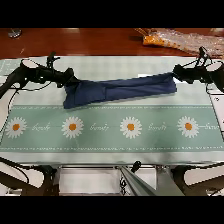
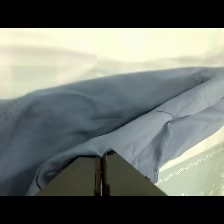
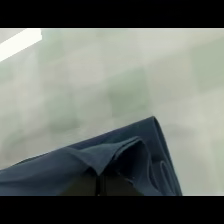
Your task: Fold the shirts.
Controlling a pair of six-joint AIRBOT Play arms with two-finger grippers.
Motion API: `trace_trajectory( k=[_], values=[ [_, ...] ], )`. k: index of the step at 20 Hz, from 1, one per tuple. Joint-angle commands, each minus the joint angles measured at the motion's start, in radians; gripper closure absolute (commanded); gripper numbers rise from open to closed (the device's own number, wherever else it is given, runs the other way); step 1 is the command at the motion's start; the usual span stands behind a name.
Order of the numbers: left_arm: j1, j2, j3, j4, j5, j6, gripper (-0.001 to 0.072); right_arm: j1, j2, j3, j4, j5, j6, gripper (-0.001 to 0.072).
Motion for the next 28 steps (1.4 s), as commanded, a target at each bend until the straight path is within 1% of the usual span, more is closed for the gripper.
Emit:
trace_trajectory(
  k=[1,2,3,4,5,6,7,8,10,12,13,15,18,22,23,24,25,26,27,28],
  values=[
    [0.004,-0.014,0.007,0.001,-0.025,-0.008,0.0633,-0.002,-0.008,0.002,-0.004,0.001,0.001,0.0438],
    [0.008,-0.014,0.006,0.001,-0.049,-0.008,0.0540,-0.006,-0.003,0.002,-0.019,0.011,0.001,0.0380],
    [0.015,-0.014,0.007,0.001,-0.079,-0.008,0.0364,-0.012,0.004,0.002,-0.045,0.019,0.001,0.0335],
    [0.027,-0.014,0.007,0.001,-0.110,-0.008,0.0223,-0.022,0.014,0.002,-0.077,0.031,0.012,0.0275],
    [0.043,-0.014,0.007,0.001,-0.148,-0.008,0.0147,-0.035,0.023,0.002,-0.110,0.040,0.060,0.0214],
    [0.059,-0.014,0.007,0.001,-0.185,-0.008,0.0147,-0.058,0.028,0.002,-0.128,0.055,0.118,0.0182],
    [0.076,-0.012,0.006,0.001,-0.224,-0.008,0.0147,-0.085,0.029,0.002,-0.113,0.080,0.135,0.0172],
    [0.090,-0.010,0.007,0.001,-0.263,-0.008,0.0147,-0.119,0.026,0.002,-0.079,0.120,0.131,0.0169],
    [0.104,-0.005,0.006,0.001,-0.313,-0.003,0.0147,-0.182,0.010,0.002,0.007,0.206,0.084,0.0162],
    [0.105,0.002,0.006,0.001,-0.323,-0.003,0.0147,-0.229,-0.022,0.002,0.082,0.272,0.069,0.0111],
    [0.104,0.004,0.006,0.000,-0.323,-0.003,0.0147,-0.238,-0.039,0.002,0.113,0.285,0.069,0.0109],
    [0.103,0.005,0.006,0.000,-0.323,-0.004,0.0147,-0.231,-0.070,0.002,0.175,0.274,0.066,0.0109],
    [0.097,0.005,0.006,0.000,-0.323,-0.003,0.0147,-0.191,-0.116,0.002,0.287,0.221,0.051,0.0110],
    [0.094,0.005,0.007,0.000,-0.323,0.014,0.0147,-0.108,-0.155,0.002,0.315,0.138,0.055,0.0119],
    [0.094,0.005,0.007,0.000,-0.323,0.019,0.0147,-0.090,-0.160,0.002,0.315,0.118,0.063,0.0128],
    [0.094,0.005,0.007,0.000,-0.323,0.019,0.0147,-0.072,-0.161,0.002,0.315,0.095,0.074,0.0189],
    [0.094,0.005,0.007,0.000,-0.323,0.019,0.0147,-0.057,-0.161,0.002,0.316,0.073,0.079,0.0276],
    [0.094,0.005,0.007,0.000,-0.323,0.019,0.0148,-0.045,-0.161,0.002,0.326,0.056,0.079,0.0389],
    [0.094,0.005,0.007,0.000,-0.323,0.019,0.0155,-0.036,-0.159,0.002,0.341,0.045,0.072,0.0521],
    [0.094,0.007,0.007,0.000,-0.323,0.019,0.0232,-0.036,-0.154,0.002,0.351,0.046,0.055,0.0612]
  ],
)
